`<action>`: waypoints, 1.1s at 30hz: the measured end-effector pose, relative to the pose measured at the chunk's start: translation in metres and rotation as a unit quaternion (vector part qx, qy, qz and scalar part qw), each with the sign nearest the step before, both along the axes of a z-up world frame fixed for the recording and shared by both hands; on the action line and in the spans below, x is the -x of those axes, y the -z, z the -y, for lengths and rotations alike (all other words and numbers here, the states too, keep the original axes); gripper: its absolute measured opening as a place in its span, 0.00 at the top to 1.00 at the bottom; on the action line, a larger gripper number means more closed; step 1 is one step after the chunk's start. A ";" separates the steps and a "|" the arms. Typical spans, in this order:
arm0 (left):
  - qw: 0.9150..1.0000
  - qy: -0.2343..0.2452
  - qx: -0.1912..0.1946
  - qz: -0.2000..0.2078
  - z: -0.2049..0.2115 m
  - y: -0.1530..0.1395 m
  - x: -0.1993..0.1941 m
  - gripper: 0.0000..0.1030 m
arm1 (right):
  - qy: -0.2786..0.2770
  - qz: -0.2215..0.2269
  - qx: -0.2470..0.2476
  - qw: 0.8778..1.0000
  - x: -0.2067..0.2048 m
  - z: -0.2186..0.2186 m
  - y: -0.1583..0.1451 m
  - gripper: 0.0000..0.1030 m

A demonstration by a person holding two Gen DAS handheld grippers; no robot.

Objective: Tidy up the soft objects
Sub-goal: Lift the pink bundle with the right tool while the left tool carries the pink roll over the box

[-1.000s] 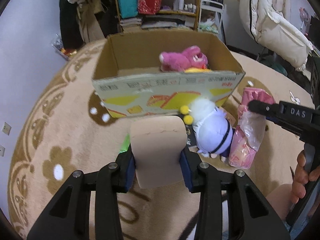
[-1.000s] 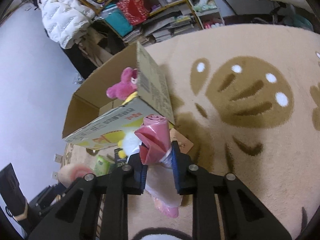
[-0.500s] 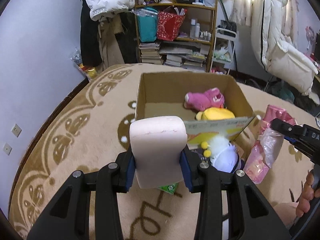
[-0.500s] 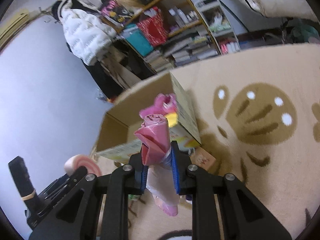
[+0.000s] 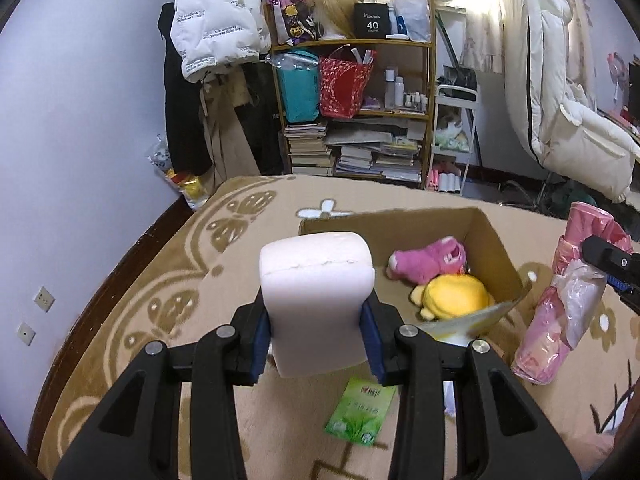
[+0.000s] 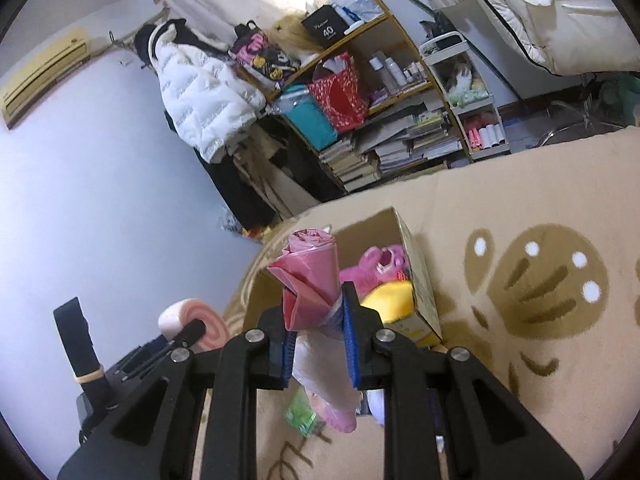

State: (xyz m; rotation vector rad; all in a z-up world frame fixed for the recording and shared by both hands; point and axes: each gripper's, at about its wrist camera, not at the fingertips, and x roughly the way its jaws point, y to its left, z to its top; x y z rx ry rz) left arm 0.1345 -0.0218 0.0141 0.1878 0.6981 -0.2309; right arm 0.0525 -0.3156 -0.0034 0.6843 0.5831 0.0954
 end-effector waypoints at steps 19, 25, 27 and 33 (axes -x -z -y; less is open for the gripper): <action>1.000 0.002 0.012 0.012 0.005 0.005 -0.040 0.63 | 0.038 0.049 -0.011 0.998 -0.047 -0.003 -0.005 0.79; 1.000 0.004 0.012 0.001 0.010 0.017 -0.047 0.62 | 0.025 0.037 0.004 0.999 -0.061 -0.013 0.004 0.79; 1.000 0.004 0.014 -0.003 0.010 0.020 -0.050 0.62 | 0.026 0.033 0.022 0.999 -0.063 -0.015 0.007 0.79; 1.000 0.002 0.020 -0.015 0.009 0.028 -0.055 0.62 | 0.028 0.019 0.014 0.999 -0.068 -0.014 0.018 0.79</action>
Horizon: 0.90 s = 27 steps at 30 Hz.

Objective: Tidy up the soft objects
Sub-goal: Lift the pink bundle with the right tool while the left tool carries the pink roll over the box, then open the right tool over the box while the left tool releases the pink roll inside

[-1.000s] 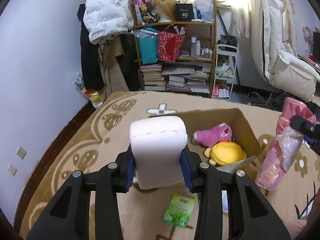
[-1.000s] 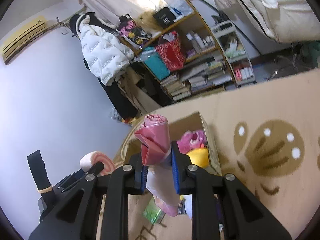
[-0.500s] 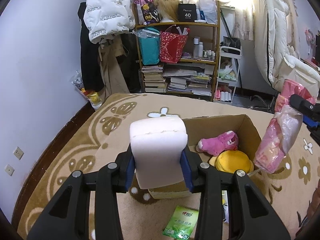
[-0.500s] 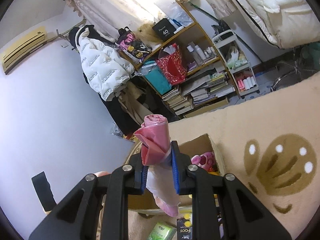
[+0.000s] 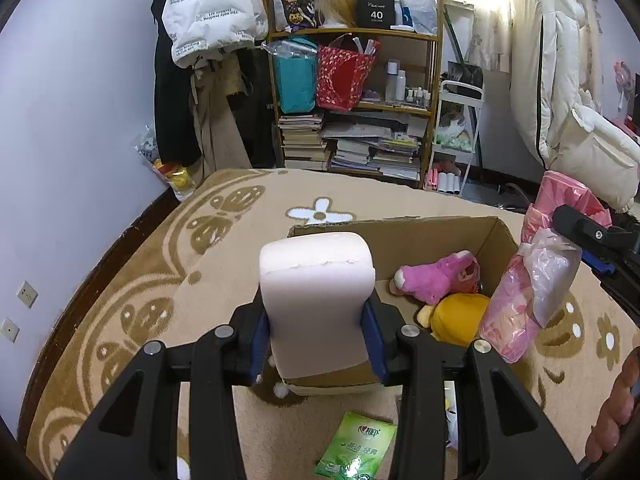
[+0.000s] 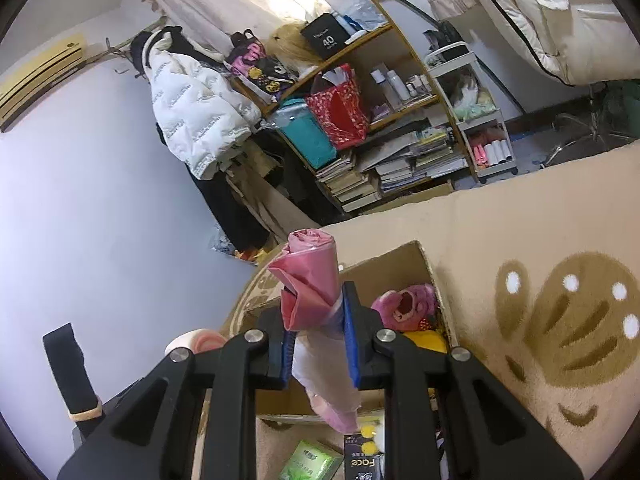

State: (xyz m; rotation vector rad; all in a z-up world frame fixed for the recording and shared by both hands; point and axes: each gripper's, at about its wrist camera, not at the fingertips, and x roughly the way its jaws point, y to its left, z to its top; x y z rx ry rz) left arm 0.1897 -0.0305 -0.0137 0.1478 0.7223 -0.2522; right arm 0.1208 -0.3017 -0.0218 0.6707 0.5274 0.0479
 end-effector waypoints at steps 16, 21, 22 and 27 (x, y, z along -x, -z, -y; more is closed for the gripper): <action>1.000 -0.001 -0.014 -0.014 0.003 0.009 -0.004 0.42 | -0.022 -0.047 -0.033 0.998 -0.011 0.012 0.019 0.65; 1.000 -0.013 -0.028 0.005 0.001 0.009 0.000 0.26 | -0.027 -0.058 -0.033 0.997 -0.007 0.010 0.022 0.49; 0.999 -0.012 -0.033 0.004 0.002 0.009 0.000 0.24 | -0.027 -0.058 -0.028 0.998 -0.006 0.009 0.021 0.47; 0.999 -0.014 -0.049 0.001 0.005 0.010 0.004 0.12 | -0.017 -0.043 0.007 0.999 0.002 0.007 0.006 0.13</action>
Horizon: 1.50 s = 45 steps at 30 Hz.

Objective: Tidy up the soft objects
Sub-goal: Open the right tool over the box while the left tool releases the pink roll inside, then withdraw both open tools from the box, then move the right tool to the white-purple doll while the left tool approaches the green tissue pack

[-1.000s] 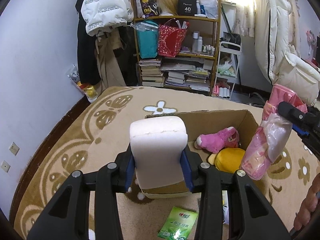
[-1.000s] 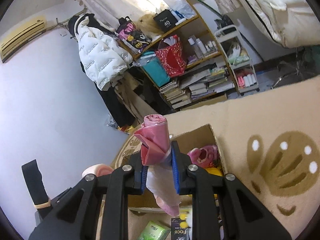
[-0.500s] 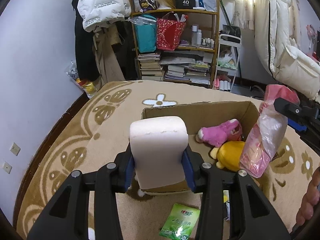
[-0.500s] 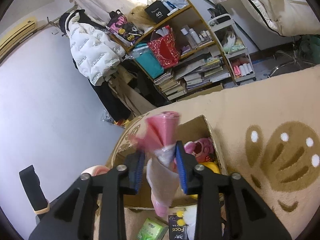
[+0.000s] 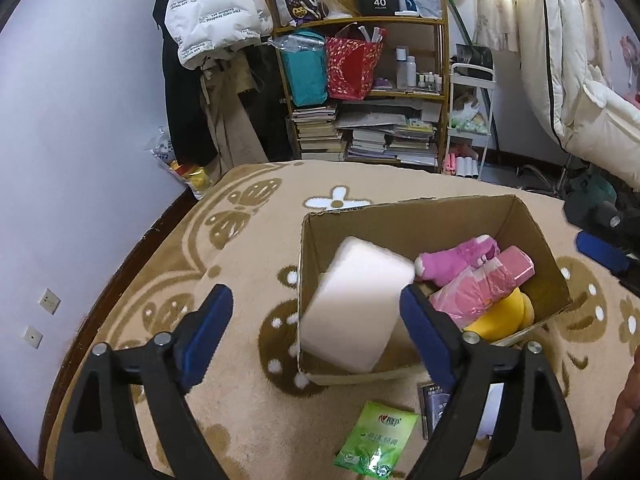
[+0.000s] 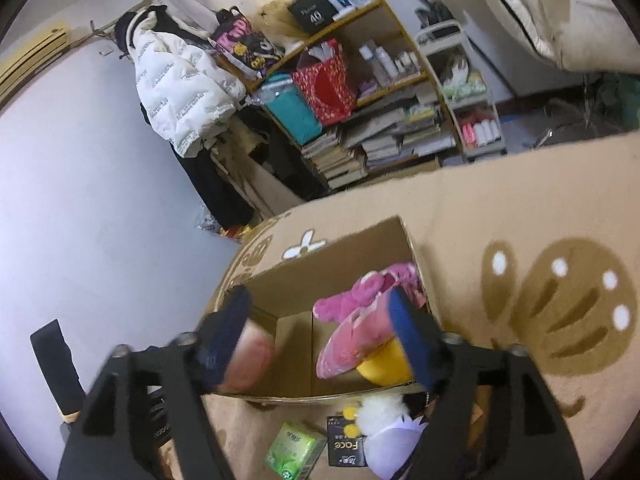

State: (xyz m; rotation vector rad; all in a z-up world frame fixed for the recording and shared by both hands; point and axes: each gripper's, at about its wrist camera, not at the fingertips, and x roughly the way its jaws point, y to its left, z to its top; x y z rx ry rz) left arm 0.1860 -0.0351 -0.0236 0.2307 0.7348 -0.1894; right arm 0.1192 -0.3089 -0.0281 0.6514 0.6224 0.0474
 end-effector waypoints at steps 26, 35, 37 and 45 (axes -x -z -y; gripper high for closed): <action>1.000 -0.003 0.024 -0.004 -0.022 -0.025 0.029 0.00 | -0.030 -0.018 0.029 0.999 0.030 -0.003 -0.016 0.00; 0.999 0.003 0.015 -0.041 -0.025 -0.014 0.035 0.00 | -0.057 -0.040 0.031 0.997 0.042 -0.011 -0.006 0.00; 0.999 0.002 0.018 -0.051 -0.027 -0.011 0.035 0.00 | -0.058 -0.049 0.028 0.997 0.043 -0.012 -0.001 0.00; 0.996 0.002 0.014 -0.089 -0.027 0.010 0.033 0.00 | -0.061 -0.086 0.016 0.994 0.044 -0.010 0.019 0.00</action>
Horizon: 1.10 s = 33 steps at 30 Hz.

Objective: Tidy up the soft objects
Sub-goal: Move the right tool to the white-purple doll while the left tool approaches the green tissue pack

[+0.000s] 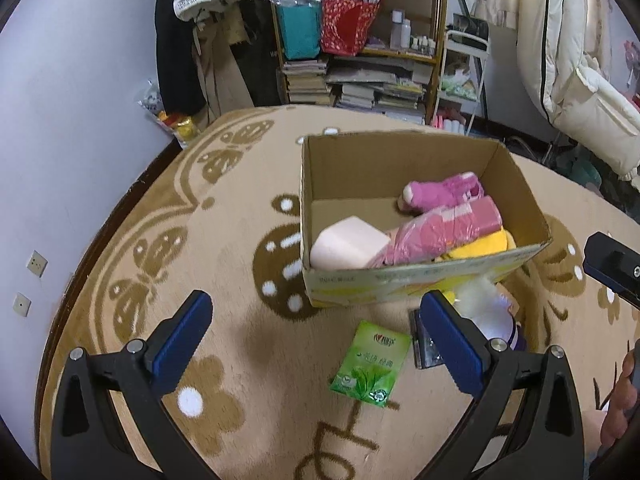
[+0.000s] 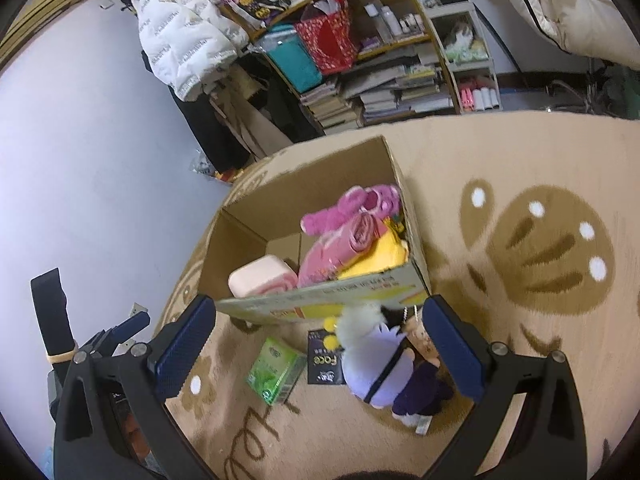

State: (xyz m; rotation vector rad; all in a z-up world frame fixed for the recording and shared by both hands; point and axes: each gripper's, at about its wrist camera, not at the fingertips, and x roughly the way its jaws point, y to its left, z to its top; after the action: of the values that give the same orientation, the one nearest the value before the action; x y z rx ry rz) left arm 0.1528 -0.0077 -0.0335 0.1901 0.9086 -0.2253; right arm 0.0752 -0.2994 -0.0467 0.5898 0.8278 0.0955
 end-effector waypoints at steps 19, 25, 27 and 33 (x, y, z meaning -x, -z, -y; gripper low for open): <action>0.995 0.026 -0.031 -0.089 0.017 0.057 -0.002 0.00 | -0.018 -0.098 -0.023 0.995 -0.010 -0.004 0.059 0.06; 0.993 0.024 -0.056 -0.104 0.020 0.071 -0.003 0.00 | -0.016 -0.119 -0.030 0.992 -0.014 -0.004 0.073 0.06; 0.992 0.024 -0.056 -0.114 0.020 0.076 -0.005 0.00 | -0.016 -0.124 -0.030 0.992 -0.015 -0.003 0.076 0.06; 0.990 0.027 -0.060 -0.127 0.022 0.086 -0.007 0.00 | -0.016 -0.142 -0.032 0.989 -0.017 -0.002 0.088 0.06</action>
State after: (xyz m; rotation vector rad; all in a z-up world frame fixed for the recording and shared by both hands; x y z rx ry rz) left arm 0.1600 -0.0294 -0.1193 0.3026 1.1722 -0.2485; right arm 0.0917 -0.2974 -0.1344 0.6597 1.1148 0.0671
